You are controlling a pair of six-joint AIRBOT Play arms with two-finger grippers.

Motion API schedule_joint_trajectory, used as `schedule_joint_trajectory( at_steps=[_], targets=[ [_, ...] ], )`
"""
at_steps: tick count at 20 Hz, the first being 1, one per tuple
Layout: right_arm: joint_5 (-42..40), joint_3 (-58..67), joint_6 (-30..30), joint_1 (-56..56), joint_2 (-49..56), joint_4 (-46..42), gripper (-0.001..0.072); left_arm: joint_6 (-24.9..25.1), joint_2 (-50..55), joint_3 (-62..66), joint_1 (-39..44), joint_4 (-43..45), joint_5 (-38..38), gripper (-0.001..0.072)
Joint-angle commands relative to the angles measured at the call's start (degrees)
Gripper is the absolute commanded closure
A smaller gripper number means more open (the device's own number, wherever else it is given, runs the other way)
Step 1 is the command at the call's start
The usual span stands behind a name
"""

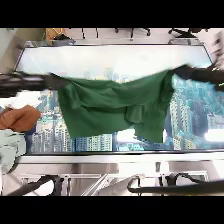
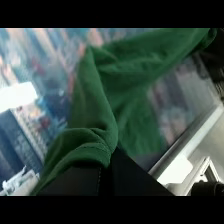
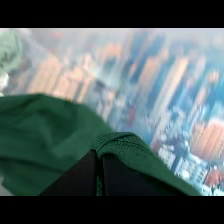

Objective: Fold the shirts.

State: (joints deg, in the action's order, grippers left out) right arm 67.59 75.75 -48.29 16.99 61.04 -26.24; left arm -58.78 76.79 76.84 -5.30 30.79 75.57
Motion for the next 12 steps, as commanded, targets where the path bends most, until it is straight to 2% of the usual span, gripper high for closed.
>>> schedule_joint_trajectory(
  at_steps=[1,3,5,6,7,8,10,12],
  targets=[
    [-2.4,-4.48,1.81,-1.97,12.11,0.5,0.0693,2.08,17.99,1.11,3.96,-0.31,-1.14,0.0695],
    [-3.78,-4.46,1.84,-1.97,15.23,0.52,0.0692,-0.9,24.72,6.36,3.23,-0.28,1.38,0.0695],
    [-5.27,-4.46,1.9,-1.66,15.76,0.35,0.0681,-1.62,27.89,11.26,2.54,-0.24,2.8,0.0693],
    [-6.29,-4.39,1.86,-1.25,15.69,0.37,0.0575,-2.14,28.63,13.57,1.88,-0.22,4.09,0.0681],
    [-6.6,-4.24,1.84,-0.66,15.69,0.28,0.041,-2.64,28.83,15.39,1.16,-0.2,4.94,0.0403],
    [-6.56,-4.22,1.53,0.09,15.69,0.07,0.0333,-3.89,28.76,17.2,0.37,-0.04,5.64,0.0214],
    [-6.29,-4.22,0.22,2.56,15.69,-0.28,0.032,-7.41,28.59,21.77,-1.95,5.95,8.98,0.0214],
    [-5.09,-4.22,-0.02,6.56,15.43,-0.76,0.0318,-13.03,27.5,25.38,-4.09,18.32,13.05,0.0214]
  ],
)
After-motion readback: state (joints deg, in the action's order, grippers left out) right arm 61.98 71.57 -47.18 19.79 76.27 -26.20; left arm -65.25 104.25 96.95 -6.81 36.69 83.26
